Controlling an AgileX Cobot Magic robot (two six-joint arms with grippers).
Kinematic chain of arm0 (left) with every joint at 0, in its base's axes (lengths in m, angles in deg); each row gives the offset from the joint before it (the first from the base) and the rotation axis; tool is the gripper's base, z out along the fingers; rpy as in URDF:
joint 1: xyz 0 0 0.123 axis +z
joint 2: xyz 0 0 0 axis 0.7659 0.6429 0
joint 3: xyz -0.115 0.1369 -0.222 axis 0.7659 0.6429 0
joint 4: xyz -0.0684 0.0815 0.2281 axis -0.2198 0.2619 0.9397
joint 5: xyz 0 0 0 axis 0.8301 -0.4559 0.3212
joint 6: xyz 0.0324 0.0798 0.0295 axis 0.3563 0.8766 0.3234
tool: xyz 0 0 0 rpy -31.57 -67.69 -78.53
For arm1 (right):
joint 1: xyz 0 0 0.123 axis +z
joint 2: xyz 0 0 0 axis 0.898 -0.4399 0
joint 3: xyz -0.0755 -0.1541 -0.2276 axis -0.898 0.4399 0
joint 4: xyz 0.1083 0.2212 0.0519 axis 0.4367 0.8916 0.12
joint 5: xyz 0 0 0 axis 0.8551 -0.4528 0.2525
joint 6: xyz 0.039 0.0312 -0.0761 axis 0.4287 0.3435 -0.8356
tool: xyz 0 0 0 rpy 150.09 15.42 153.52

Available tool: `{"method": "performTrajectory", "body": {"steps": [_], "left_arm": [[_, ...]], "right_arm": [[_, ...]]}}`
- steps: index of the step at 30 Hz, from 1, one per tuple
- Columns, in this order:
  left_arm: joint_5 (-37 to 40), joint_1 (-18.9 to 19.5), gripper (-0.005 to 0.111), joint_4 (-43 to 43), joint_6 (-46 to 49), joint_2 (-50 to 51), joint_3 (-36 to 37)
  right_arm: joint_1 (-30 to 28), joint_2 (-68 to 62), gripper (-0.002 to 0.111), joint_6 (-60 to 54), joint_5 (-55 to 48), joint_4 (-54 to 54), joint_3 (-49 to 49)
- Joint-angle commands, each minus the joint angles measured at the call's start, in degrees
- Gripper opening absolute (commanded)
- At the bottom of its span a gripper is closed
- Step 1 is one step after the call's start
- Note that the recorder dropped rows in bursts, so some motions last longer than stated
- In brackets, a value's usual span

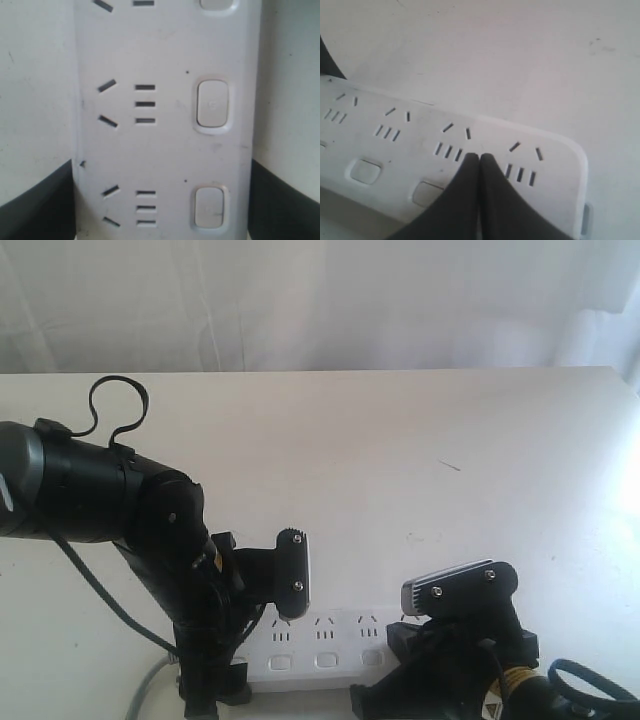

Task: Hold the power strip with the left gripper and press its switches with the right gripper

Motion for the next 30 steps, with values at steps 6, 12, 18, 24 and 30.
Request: {"method": "performTrajectory", "body": {"steps": [6, 12, 18, 24, 30], "left_arm": [[5.06, 0.08, 0.000, 2.92, 0.70, 3.04, 2.41], [4.96, 0.08, 0.000, 4.66, 0.81, 2.67, 2.41], [5.35, 0.08, 0.000, 5.09, 0.81, 2.67, 1.20], [8.28, 0.16, 0.000, 6.13, 0.81, 2.67, -1.68], [12.18, 0.16, 0.000, 6.45, 0.81, 2.67, -3.34]], "right_arm": [[-0.10, -2.42, 0.000, 2.35, -13.59, -3.03, 3.07], [-0.10, -0.86, 0.000, 2.36, -8.66, -3.22, 3.60], [-0.10, 6.62, 0.000, 0.73, -7.03, -3.22, 3.60], [-0.10, 18.11, 0.000, -3.95, -8.80, -1.62, 3.60], [-0.10, 23.05, 0.000, -17.48, -14.37, 12.51, 3.60]]}}
